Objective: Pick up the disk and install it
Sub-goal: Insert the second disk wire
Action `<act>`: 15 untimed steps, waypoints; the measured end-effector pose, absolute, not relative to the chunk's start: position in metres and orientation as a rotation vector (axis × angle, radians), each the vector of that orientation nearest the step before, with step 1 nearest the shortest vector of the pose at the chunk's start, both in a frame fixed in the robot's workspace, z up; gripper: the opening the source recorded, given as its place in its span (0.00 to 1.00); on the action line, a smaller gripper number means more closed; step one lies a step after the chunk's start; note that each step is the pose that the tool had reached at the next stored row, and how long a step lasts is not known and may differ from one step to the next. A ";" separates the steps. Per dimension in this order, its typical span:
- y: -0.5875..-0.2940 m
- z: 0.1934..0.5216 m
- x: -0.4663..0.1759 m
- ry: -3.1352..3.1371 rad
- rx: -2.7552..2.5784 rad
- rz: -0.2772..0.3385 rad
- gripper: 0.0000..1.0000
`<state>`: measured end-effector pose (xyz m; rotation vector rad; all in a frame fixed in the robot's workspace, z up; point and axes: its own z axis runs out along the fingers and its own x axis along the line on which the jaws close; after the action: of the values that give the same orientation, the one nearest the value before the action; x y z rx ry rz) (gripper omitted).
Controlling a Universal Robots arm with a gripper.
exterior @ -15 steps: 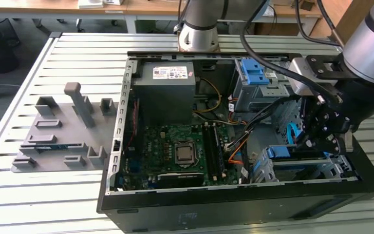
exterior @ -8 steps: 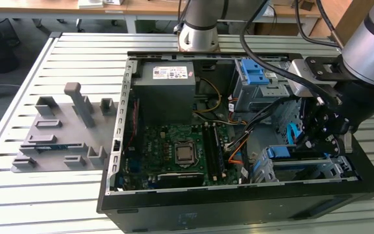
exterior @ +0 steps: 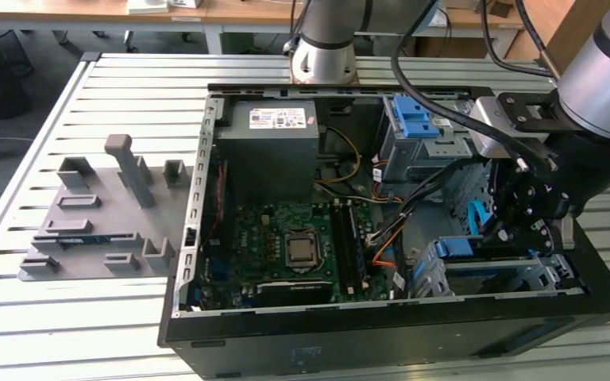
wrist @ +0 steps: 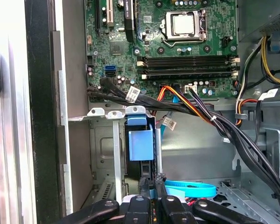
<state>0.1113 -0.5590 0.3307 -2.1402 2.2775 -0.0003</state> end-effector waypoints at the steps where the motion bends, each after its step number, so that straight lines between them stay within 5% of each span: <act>1: -0.559 0.331 0.111 2.278 -2.140 0.000 0.16; 5: -0.559 0.330 0.111 2.277 -2.140 0.000 0.24; 15: -0.559 0.333 0.111 2.277 -2.140 0.000 0.24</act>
<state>0.1113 -0.5589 0.3327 -2.1400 2.2773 0.0001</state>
